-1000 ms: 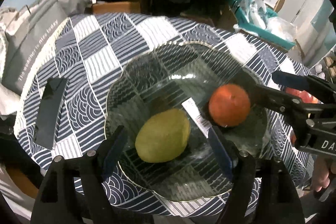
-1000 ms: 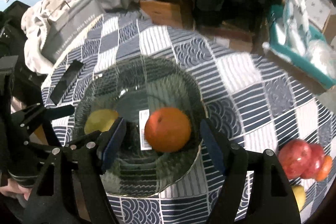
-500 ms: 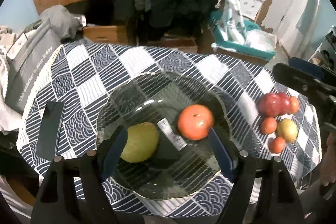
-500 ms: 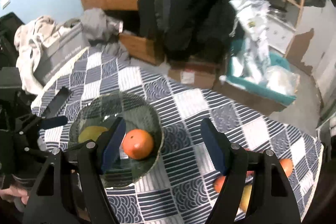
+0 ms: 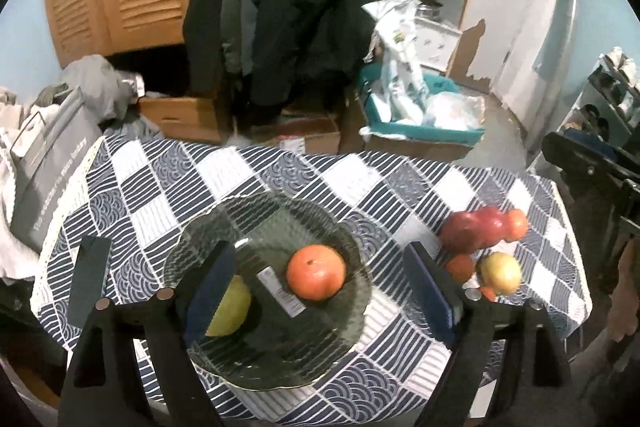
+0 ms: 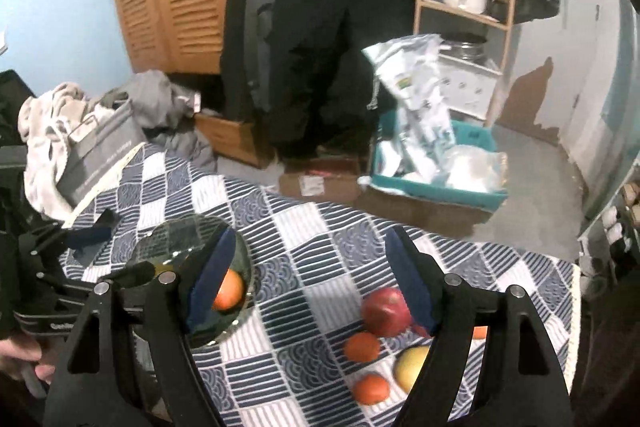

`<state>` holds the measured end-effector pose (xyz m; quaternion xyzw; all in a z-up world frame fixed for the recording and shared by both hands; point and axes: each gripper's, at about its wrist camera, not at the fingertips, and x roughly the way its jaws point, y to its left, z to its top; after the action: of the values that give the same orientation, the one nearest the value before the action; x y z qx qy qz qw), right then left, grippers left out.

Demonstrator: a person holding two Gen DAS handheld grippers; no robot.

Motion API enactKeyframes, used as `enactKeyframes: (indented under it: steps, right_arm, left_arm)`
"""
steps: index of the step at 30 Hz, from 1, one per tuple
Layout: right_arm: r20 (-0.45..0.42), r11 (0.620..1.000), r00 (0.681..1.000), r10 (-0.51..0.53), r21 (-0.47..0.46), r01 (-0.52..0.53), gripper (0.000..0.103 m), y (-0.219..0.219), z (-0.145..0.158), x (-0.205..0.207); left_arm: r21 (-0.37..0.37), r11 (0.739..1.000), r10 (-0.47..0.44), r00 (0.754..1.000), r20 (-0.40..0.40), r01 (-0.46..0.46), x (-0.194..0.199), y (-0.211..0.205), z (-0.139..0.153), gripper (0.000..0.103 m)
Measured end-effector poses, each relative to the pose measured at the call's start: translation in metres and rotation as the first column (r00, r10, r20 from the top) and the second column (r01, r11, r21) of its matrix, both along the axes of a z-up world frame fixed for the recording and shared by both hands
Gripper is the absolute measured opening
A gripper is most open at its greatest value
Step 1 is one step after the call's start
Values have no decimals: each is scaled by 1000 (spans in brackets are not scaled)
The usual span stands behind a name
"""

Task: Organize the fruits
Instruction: 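Raise both grippers away from the plate back toward the fruit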

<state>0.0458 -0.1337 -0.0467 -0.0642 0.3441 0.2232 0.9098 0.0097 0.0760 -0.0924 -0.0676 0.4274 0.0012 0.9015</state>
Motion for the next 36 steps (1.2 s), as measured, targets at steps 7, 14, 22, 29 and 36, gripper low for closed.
enactKeyframes:
  steps: [7, 14, 22, 29, 36]
  right_arm:
    - [48, 998, 997, -65, -1, 66, 84, -37, 11, -6]
    - [78, 992, 989, -124, 10, 123, 84, -71, 17, -12]
    - [78, 982, 979, -187, 19, 186, 85, -107, 16, -14]
    - [60, 971, 969, -238, 28, 237, 85, -138, 9, -15]
    - [44, 962, 961, -272, 16, 272, 85, -161, -1, -17]
  left_arm:
    - [-2, 999, -32, 998, 46, 32, -1, -19, 19, 89]
    - [9, 998, -62, 994, 91, 61, 0, -40, 35, 94]
    - [41, 993, -114, 988, 100, 110, 5, -67, 39, 96]
    - [51, 988, -150, 984, 96, 146, 10, -90, 41, 96]
    - [68, 981, -185, 979, 89, 179, 15, -113, 43, 96]
